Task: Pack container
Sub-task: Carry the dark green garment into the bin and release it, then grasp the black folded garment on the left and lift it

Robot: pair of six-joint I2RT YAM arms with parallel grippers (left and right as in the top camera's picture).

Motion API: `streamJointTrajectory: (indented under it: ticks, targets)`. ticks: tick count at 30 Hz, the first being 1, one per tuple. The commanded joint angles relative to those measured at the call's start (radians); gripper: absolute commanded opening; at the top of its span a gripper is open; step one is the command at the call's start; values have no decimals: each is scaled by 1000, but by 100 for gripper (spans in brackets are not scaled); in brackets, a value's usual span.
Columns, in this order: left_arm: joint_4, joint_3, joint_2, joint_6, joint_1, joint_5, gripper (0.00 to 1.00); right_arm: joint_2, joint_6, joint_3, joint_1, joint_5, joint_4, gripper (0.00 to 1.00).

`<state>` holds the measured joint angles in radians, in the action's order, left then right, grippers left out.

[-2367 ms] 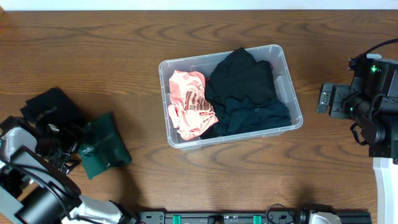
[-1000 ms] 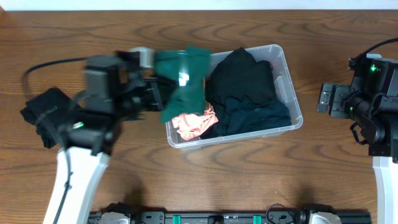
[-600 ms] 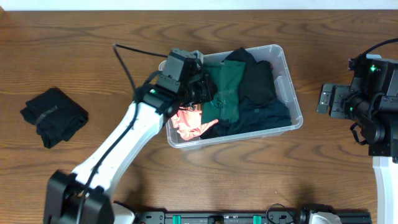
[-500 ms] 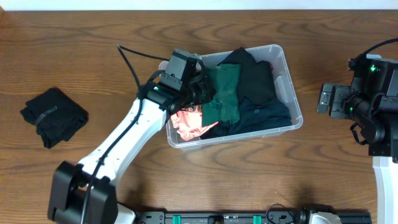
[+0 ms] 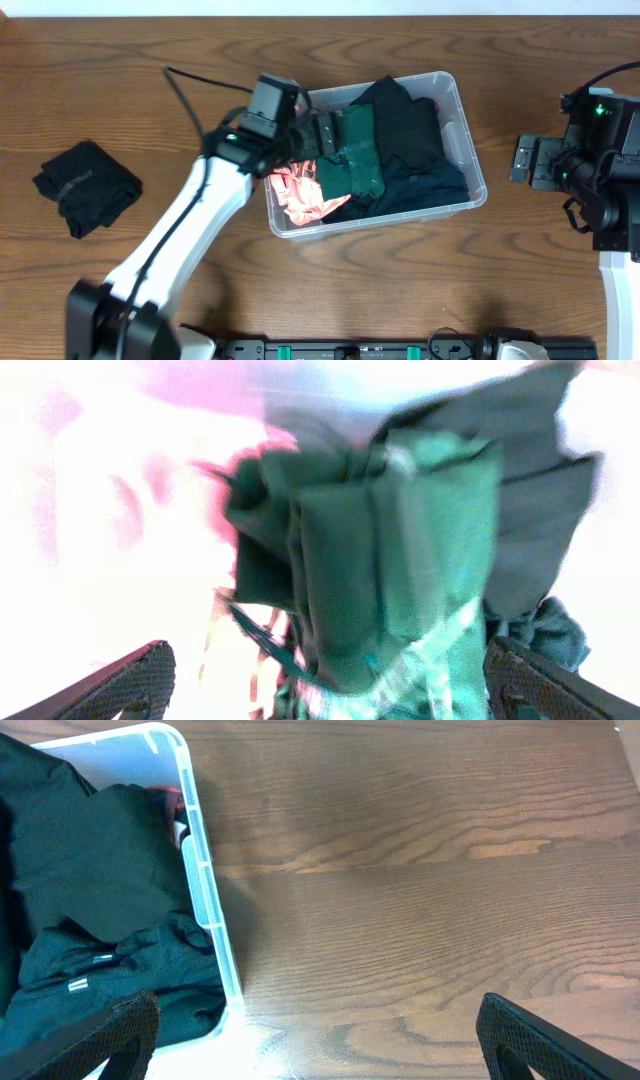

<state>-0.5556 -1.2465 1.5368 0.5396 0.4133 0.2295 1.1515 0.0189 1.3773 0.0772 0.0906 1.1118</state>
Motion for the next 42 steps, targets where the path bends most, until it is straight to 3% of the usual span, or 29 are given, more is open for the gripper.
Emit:
streamJointTrajectory:
  ticks: [1, 4, 10, 14, 20, 27, 30, 37, 42]
  targets:
    - [-47, -52, -138, -128, -5, -218, 98, 1, 10, 2, 8, 10, 3, 99]
    - [-131, -52, -250, -138, -55, -411, 98, 1, 10, 2, 8, 10, 2, 99]
    - [-281, -51, -355, -245, -391, -414, 98, 1, 10, 1, 8, 10, 2, 99]
    - [-288, -34, -297, -334, -734, -253, 98, 1, 10, 0, 8, 10, 3, 99]
    - [-208, -34, -76, -399, -1044, -43, 98, 1, 10, 0, 8, 10, 3, 99]
    - [-86, -37, 182, -466, -1157, -26, 98, 16, 10, 0, 8, 10, 13, 99]
    - [-53, -53, 238, -521, -1177, 0, 98, 24, 10, -1, 8, 10, 23, 99]
    - [30, -56, 306, -529, -1231, 3, 98, 55, 10, -1, 8, 10, 40, 99]
    - [69, -56, 375, -547, -1241, 84, 98, 63, 9, -1, 8, 10, 31, 99]
